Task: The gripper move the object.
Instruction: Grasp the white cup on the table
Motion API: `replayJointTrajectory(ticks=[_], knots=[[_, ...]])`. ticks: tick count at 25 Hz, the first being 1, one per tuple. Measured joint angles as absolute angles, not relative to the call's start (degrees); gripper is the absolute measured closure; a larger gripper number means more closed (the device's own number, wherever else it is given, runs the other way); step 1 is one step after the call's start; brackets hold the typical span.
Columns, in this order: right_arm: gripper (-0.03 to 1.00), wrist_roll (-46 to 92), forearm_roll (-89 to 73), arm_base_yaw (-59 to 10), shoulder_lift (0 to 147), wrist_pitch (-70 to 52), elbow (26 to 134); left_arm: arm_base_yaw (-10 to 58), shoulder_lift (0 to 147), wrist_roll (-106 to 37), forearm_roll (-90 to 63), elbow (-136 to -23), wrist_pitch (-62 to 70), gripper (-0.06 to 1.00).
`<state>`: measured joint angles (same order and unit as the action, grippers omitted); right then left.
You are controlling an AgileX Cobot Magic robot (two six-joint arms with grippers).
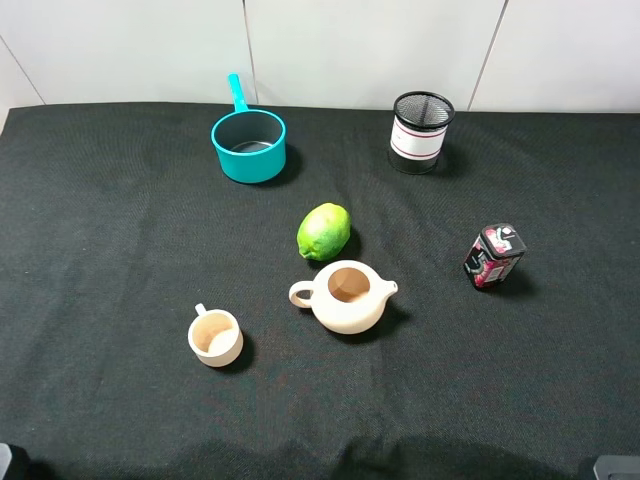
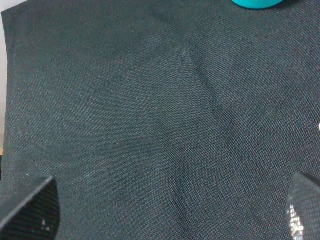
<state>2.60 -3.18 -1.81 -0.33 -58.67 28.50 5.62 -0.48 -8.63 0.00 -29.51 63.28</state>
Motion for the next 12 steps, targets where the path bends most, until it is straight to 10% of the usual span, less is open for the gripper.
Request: replayJointTrajectory(ticks=[12], knots=[[0.27, 2.6, -3.2, -1.8, -0.3, -58.7, 28.5, 5.6, -0.5, -8.7, 0.0, -29.5, 63.3, -0.01]])
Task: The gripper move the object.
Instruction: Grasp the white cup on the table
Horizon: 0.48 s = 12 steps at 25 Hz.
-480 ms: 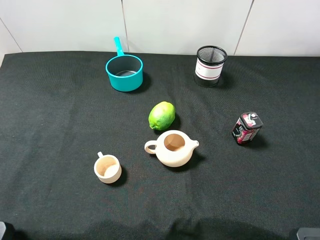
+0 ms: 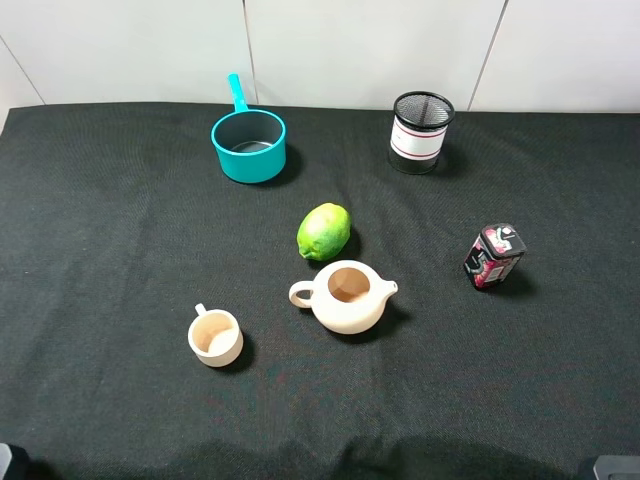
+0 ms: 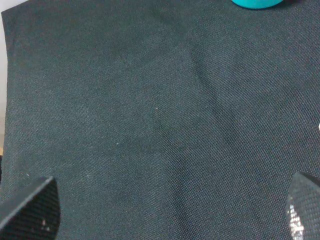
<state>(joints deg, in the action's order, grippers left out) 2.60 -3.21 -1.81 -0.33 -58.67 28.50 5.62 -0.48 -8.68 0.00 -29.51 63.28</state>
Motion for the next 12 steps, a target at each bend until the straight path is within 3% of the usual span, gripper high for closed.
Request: replayJointTrajectory(ticks=[12], knots=[[0.27, 9.4, -11.0, -1.8, 5.2, -58.7, 28.5, 5.6, -0.5, -8.7, 0.0, -29.5, 63.3, -0.01]])
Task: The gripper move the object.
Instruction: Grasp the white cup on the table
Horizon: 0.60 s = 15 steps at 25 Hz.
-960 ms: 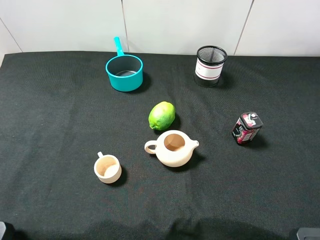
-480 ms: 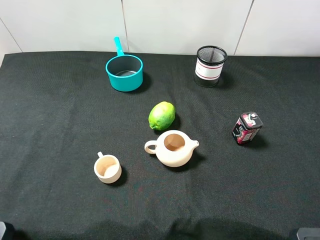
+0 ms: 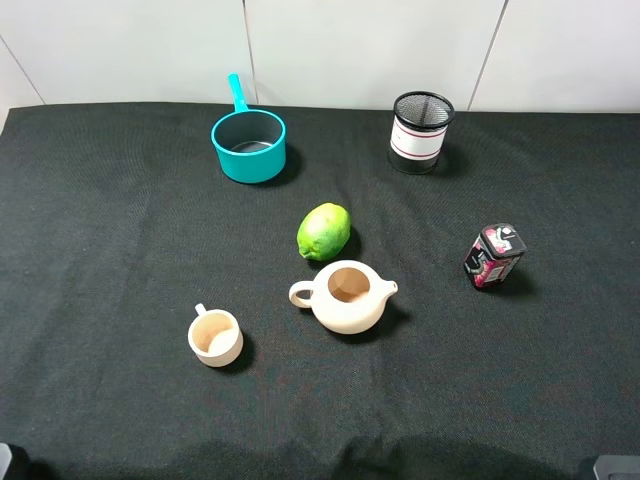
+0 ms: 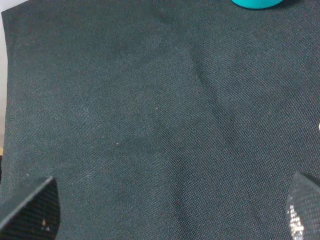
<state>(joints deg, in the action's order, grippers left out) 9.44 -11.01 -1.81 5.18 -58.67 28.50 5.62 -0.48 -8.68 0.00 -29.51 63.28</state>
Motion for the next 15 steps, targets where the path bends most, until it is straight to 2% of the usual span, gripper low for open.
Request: replayJointTrajectory(ticks=[10, 15], knots=[[0.27, 21.6, -19.2, -2.0, 23.9, -56.8, 35.2, 5.6, -0.5, -8.7, 0.0, -29.5, 63.3, -0.01], [0.27, 23.3, -20.2, -2.5, 32.2, -56.1, 41.2, 5.6, -0.5, -8.7, 0.0, -29.5, 63.3, -0.01]])
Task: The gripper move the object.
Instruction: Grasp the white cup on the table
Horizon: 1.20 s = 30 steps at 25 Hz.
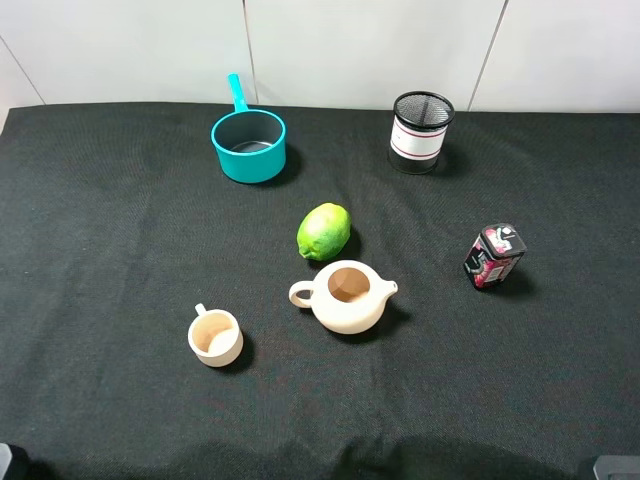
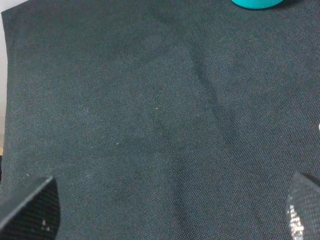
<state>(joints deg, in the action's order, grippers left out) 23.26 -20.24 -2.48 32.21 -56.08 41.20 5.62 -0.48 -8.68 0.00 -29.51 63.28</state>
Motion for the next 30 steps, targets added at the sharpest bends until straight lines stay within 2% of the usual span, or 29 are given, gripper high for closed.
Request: replayJointTrajectory(ticks=[5, 15, 30], knots=[[0.27, 23.6, -20.5, -6.1, 39.7, -55.0, 46.2, 5.6, -0.5, -8.7, 0.0, -29.5, 63.3, -0.01], [0.27, 23.8, -20.5, -18.8, 55.5, -54.8, 54.8, 5.6, -0.5, -8.7, 0.0, -29.5, 63.3, -0.01], [0.27, 23.6, -18.2, -38.9, 71.8, -54.1, 59.1, 5.6, -0.5, -8.7, 0.0, -29.5, 63.3, -0.01]])
